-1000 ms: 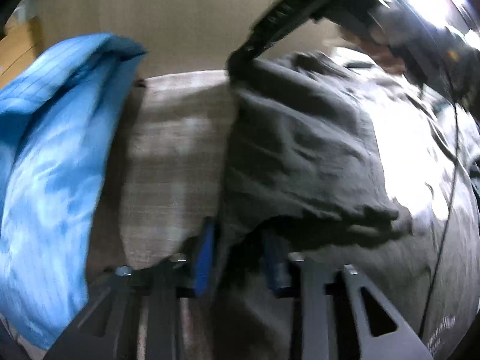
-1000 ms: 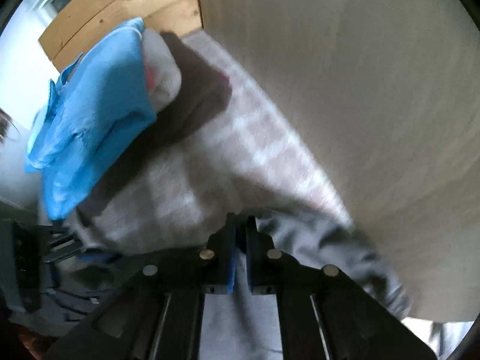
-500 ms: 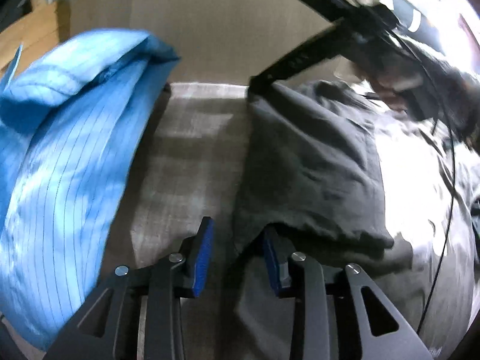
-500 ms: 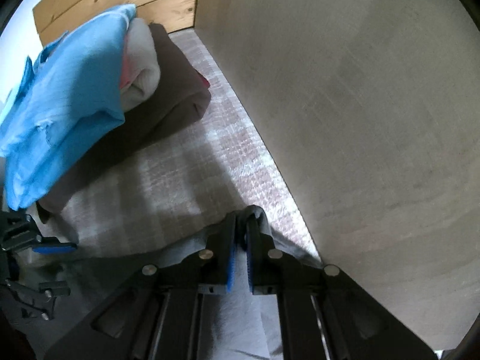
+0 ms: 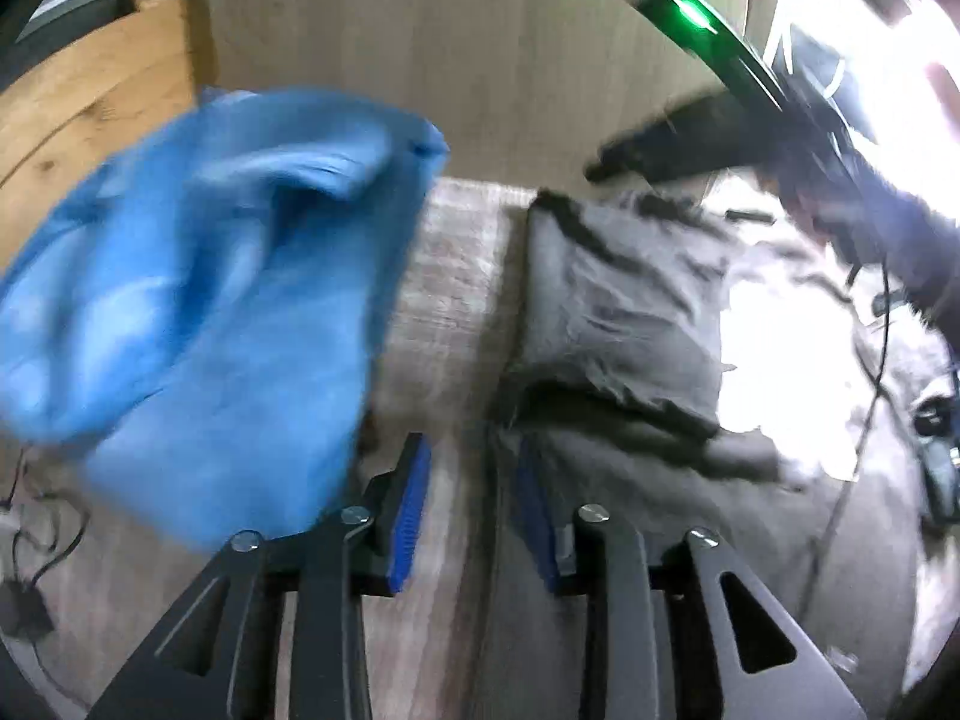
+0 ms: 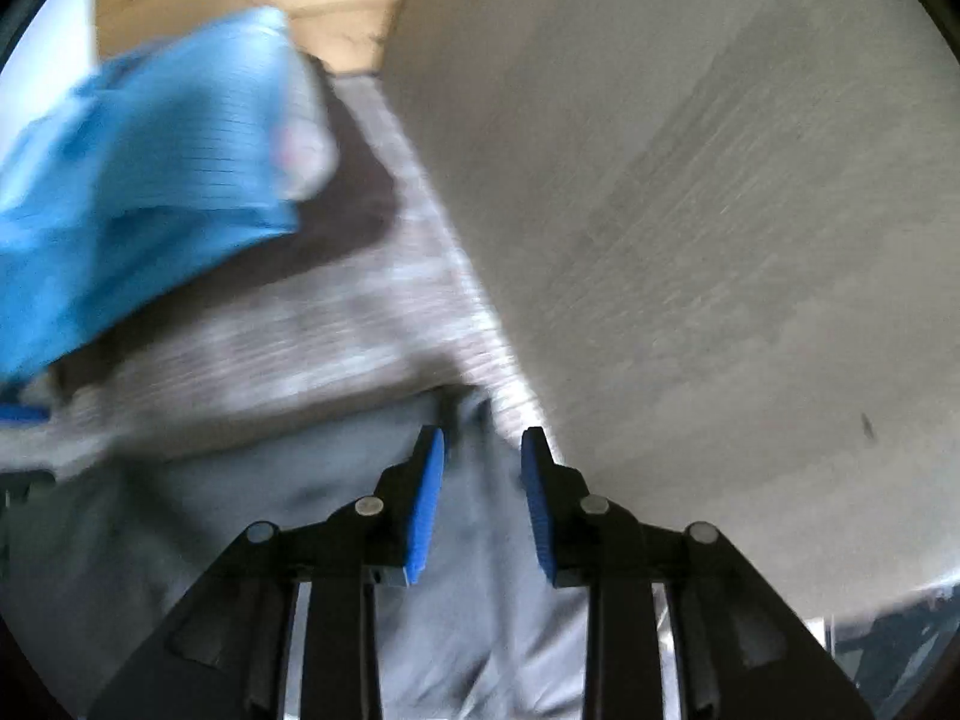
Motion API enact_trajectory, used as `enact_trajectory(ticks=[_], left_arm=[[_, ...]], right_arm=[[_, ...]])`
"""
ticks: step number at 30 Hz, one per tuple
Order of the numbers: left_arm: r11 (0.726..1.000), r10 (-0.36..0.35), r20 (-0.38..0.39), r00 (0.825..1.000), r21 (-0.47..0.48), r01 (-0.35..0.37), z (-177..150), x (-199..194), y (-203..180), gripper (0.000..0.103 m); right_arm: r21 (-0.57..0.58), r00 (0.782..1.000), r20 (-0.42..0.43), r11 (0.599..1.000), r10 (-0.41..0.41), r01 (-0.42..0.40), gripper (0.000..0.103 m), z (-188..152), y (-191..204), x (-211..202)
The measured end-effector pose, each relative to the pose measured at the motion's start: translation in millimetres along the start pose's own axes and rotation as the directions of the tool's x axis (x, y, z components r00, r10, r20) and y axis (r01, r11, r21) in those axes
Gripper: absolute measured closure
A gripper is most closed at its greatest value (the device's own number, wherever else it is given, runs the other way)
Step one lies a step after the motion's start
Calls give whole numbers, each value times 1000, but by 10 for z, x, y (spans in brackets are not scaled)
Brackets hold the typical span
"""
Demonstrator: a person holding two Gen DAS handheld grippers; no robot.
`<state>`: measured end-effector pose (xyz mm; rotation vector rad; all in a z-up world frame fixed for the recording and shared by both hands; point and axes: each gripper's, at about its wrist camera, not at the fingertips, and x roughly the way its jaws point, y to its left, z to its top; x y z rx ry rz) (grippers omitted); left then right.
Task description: Fold clothes
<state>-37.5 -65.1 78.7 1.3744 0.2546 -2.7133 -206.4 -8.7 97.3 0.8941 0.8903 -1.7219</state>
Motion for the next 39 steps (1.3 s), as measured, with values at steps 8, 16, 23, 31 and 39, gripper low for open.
enact_trajectory(ticks=[8, 16, 23, 31, 39], left_arm=[[969, 63, -82, 995, -235, -81, -921, -1133, 839, 68], [964, -7, -197, 980, -261, -45, -1956, -1726, 980, 59], [977, -175, -267, 948, -166, 134, -2370, -1426, 812, 59], [966, -256, -247, 934, -54, 251, -2396, -1281, 640, 59], [948, -309, -215, 926, 12, 319, -2412, -1232, 465, 94]], right_arm=[[36, 981, -83, 984, 176, -174, 76, -490, 833, 238], [164, 990, -77, 981, 114, -101, 74, -390, 891, 25], [478, 988, 85, 864, 133, -157, 53, -717, 758, -1093], [714, 992, 94, 689, 80, -123, 52, -691, 613, -1046], [749, 994, -3, 659, 108, -70, 52, -32, 673, -33]])
